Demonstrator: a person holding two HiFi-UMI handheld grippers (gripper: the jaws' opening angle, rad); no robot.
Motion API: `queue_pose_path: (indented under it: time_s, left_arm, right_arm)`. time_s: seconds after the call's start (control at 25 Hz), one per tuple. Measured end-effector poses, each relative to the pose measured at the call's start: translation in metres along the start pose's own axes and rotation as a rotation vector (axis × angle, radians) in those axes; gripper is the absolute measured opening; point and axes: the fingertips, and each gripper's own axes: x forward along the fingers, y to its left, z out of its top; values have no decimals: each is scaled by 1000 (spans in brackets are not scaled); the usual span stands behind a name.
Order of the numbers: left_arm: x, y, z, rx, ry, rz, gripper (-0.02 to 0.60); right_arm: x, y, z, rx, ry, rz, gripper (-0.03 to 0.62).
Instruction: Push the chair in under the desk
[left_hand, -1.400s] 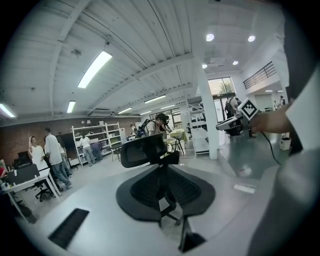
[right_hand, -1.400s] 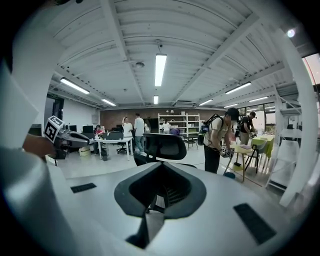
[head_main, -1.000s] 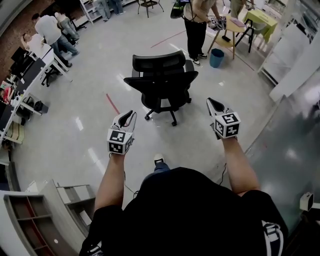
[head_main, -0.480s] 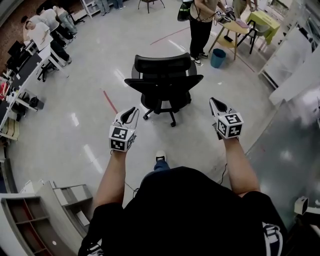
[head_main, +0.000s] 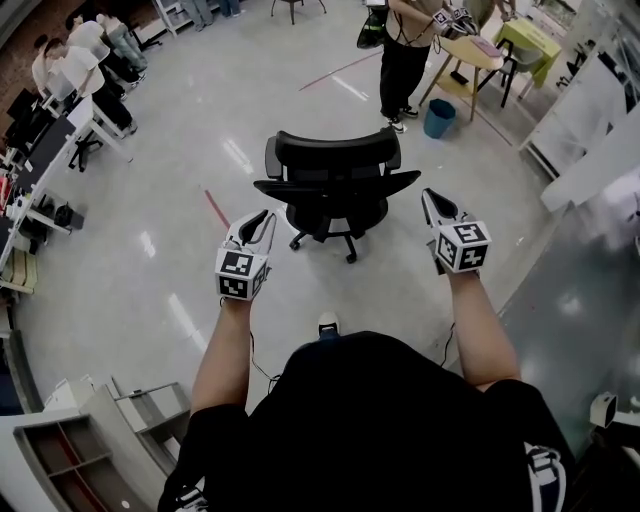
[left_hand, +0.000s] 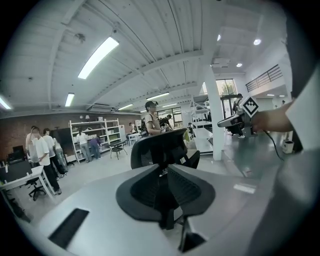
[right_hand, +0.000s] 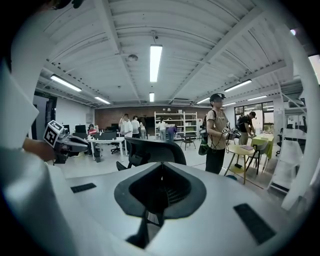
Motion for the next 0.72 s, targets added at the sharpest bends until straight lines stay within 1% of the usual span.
queue_pose_path:
  time_s: [0.28, 0.52, 0.72]
  left_arm:
    - [34, 50, 2, -2, -13, -32, 60]
    - [56, 96, 14, 5, -41, -48, 60]
    - [77, 112, 18, 15, -53, -85, 60]
  right_arm:
    - [42, -1, 21, 10, -3, -41, -2]
    - [72, -3, 41, 19, -27, -90, -2]
    - [85, -5, 49, 21, -35, -125, -2]
